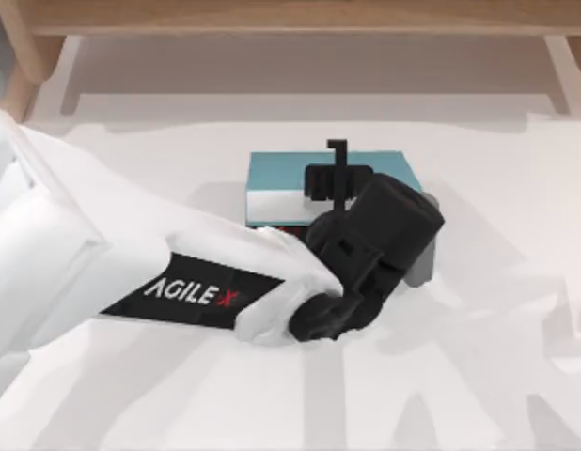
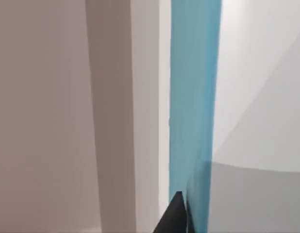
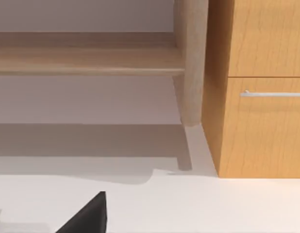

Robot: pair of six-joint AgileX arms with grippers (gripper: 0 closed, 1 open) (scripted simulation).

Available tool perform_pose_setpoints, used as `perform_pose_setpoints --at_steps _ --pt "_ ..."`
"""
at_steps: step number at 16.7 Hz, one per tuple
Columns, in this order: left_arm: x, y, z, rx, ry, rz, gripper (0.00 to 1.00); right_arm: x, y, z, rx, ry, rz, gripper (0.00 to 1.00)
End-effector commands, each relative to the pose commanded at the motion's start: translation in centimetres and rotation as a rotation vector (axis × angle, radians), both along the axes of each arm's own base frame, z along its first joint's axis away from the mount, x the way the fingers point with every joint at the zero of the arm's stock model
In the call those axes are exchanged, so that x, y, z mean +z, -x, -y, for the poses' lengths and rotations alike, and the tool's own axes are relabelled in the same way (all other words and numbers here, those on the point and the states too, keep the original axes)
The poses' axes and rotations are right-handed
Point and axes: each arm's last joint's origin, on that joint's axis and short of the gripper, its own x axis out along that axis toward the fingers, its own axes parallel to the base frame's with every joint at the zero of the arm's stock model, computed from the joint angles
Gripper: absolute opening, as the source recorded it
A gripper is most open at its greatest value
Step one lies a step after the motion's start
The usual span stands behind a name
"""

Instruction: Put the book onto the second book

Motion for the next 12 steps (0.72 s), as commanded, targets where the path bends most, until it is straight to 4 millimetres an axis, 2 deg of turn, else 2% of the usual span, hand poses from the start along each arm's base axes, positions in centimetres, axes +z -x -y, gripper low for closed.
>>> perform_pose_setpoints --at_steps 12 --pt "0.0 0.0 0.0 0.0 0.0 0.0 0.98 0.0 0.0 0.0 0.0 0.0 0.0 1.0"
